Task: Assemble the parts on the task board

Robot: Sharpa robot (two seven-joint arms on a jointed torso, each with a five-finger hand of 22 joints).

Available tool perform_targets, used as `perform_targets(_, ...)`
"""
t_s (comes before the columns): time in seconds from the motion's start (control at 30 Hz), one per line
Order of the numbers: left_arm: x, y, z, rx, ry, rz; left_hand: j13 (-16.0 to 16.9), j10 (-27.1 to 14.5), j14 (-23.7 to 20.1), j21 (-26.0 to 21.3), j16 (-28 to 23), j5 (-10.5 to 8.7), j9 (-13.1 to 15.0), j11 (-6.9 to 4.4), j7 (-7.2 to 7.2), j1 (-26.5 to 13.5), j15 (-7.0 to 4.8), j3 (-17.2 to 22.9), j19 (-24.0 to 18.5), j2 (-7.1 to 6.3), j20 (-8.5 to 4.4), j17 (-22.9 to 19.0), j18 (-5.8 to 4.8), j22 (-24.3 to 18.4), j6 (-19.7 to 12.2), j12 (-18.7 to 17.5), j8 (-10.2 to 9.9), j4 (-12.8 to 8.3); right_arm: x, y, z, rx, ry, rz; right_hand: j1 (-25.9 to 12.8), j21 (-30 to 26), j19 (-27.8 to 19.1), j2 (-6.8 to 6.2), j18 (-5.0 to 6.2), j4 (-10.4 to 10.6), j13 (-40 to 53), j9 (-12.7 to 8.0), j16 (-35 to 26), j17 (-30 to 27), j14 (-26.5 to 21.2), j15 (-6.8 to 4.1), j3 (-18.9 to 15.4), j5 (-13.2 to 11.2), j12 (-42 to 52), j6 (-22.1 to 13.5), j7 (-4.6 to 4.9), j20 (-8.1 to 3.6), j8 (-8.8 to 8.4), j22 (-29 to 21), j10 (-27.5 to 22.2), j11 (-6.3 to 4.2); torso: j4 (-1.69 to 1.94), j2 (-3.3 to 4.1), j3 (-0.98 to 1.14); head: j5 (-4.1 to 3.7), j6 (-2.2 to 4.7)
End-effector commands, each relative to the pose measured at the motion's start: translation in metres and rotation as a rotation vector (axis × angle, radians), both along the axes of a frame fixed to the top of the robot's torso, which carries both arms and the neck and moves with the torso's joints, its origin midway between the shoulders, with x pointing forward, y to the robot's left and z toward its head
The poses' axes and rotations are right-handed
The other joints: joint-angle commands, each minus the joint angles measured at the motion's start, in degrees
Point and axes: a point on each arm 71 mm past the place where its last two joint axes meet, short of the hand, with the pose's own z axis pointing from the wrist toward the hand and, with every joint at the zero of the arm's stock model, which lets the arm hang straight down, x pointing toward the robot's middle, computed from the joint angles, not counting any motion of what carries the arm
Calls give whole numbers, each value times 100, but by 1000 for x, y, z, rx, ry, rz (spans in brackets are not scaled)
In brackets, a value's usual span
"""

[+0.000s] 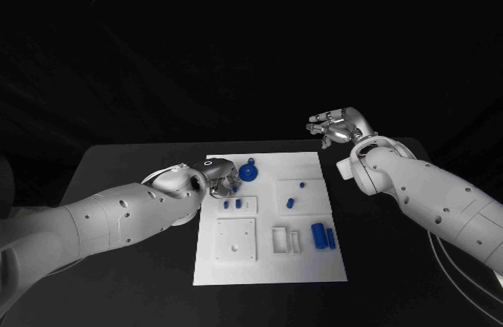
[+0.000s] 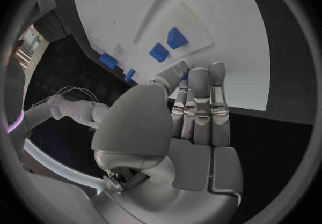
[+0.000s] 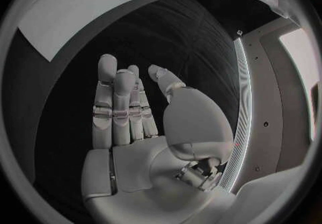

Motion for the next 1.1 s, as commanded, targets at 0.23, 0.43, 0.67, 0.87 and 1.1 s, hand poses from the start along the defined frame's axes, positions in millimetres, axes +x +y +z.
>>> perform_targets(0.23, 0, 3, 3, -14, -36, 9, 0, -426, -64, -85, 35, -30, -12, 126, -10, 68, 105, -238, -8, -114, 152, -51, 196, 95, -312, -6, -11, -95, -1, -2, -1, -6, 1, 9, -43, 17, 193, -3, 93, 22, -84, -5, 26, -15, -28, 27, 29, 34, -82, -35, 59, 48, -17, -17, -35, 42, -2, 1, -2, -6, -4)
perform_targets(0.43, 0, 5, 3, -11, -40, 9, 6, -583, -99, -194, 41, -50, -10, 158, -48, 186, 136, -597, 10, -68, 189, -93, 211, 86, -473, -4, -2, -85, -1, -4, -2, -8, 3, 7, -49, 14, 198, -4, 110, 23, -208, -4, 21, -27, -23, 42, 40, 33, -166, -52, 67, 63, -16, -38, -64, 66, -1, 1, -2, -6, -6)
perform_targets(0.67, 0, 10, 3, -7, -42, 19, 5, -650, -132, -307, 50, -56, -21, 176, -43, 260, 147, -761, 39, -66, 201, -133, 214, 97, -636, -5, -17, -45, -2, -6, -4, -11, 8, 8, -66, 23, 199, -17, 139, 28, -559, -3, 25, -39, -26, 67, 100, 25, -292, -64, 80, 88, -17, -63, -75, 107, 0, -1, 1, -5, 0)
perform_targets(0.87, 3, 25, 7, -54, -37, 72, 6, -256, -105, -287, 60, -16, -5, 84, 89, 268, 91, -538, 50, 56, 165, -142, 220, 124, -353, 18, 19, -43, -8, -6, -8, -70, 30, 68, 198, 54, 202, 17, 153, -196, -664, 16, 43, -31, -21, 59, 223, -215, -339, 115, 54, 83, 6, -48, -86, 102, -3, -2, 0, -14, 33)
perform_targets(1.1, 15, 52, 32, -364, -20, 234, 8, 626, -392, -590, -854, 157, 14, -161, 85, -1, -59, -120, -347, 260, 32, -538, -6, -26, 201, 24, 7, 87, -24, -2, -16, -277, 37, 199, 393, 147, 192, 116, 188, -440, -832, 19, 102, 3, -14, 88, 318, -608, -413, 471, -2, 99, -16, 72, -247, 149, -3, -8, -2, -110, 130)
